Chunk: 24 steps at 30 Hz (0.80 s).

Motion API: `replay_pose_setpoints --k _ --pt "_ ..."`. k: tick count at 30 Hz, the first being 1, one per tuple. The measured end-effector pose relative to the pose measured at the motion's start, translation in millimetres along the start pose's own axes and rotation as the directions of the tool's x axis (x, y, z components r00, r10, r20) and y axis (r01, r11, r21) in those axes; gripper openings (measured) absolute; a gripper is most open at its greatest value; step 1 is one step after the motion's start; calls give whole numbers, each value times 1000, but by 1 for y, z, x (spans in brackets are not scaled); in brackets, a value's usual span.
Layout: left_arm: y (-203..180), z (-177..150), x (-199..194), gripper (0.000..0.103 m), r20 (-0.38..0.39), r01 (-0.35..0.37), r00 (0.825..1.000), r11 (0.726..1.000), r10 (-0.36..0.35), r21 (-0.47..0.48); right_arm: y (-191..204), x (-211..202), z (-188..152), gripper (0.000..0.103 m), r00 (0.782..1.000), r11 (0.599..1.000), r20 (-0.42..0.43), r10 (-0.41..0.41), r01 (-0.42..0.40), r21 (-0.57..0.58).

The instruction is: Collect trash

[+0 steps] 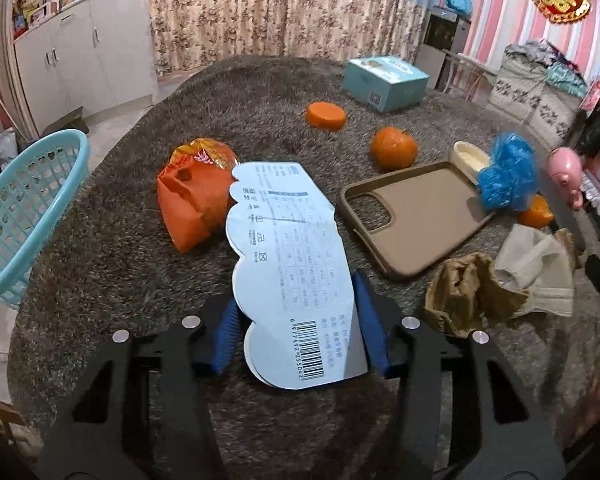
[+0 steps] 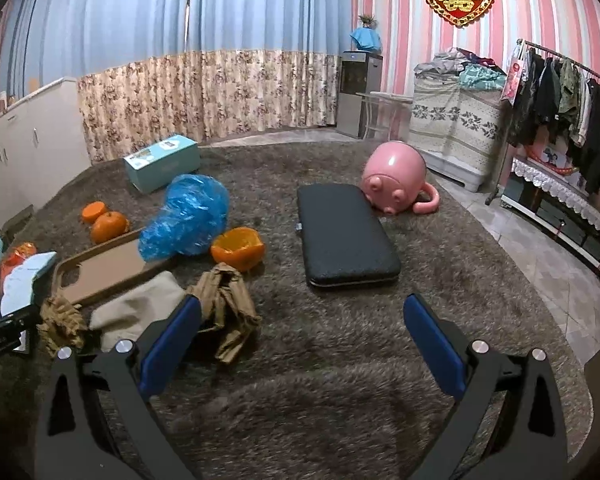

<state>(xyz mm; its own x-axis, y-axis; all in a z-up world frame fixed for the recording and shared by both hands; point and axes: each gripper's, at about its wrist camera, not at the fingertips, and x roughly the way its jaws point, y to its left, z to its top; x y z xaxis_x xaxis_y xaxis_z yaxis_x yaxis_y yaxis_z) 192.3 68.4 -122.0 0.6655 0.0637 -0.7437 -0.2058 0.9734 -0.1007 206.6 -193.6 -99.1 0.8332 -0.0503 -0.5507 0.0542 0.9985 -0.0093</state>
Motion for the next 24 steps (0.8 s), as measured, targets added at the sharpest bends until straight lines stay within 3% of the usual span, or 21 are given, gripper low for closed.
replay_pose_setpoints --k 8,9,10,12,14,21,23,24 --pt "10 1 -45 47 115 -6 993 999 0 48 35 -23 3 99 996 994 55 65 -60 -91" --pt "13 1 -50 42 126 -9 992 998 1 56 41 -26 4 99 995 992 58 76 -70 -104" --pt "17 1 -55 15 134 -11 991 998 3 62 48 -28 4 99 994 990 57 93 -86 -113" --pt "29 3 -60 6 121 9 993 999 -15 53 60 -31 4 99 991 986 54 121 -113 -126" --pt "41 5 -62 6 116 31 993 999 -36 38 74 -32 3 99 988 979 43 151 -143 -146" --pt "69 -1 -55 13 86 3 996 1000 -3 -1 111 -36 -5 99 976 952 14 215 -207 -227" --pt "73 -3 -54 24 83 -5 997 1000 6 -13 120 -37 -7 99 973 943 6 231 -222 -246" --pt "74 -3 -53 36 82 -13 997 1000 14 -18 122 -38 -8 99 971 940 2 238 -229 -253"
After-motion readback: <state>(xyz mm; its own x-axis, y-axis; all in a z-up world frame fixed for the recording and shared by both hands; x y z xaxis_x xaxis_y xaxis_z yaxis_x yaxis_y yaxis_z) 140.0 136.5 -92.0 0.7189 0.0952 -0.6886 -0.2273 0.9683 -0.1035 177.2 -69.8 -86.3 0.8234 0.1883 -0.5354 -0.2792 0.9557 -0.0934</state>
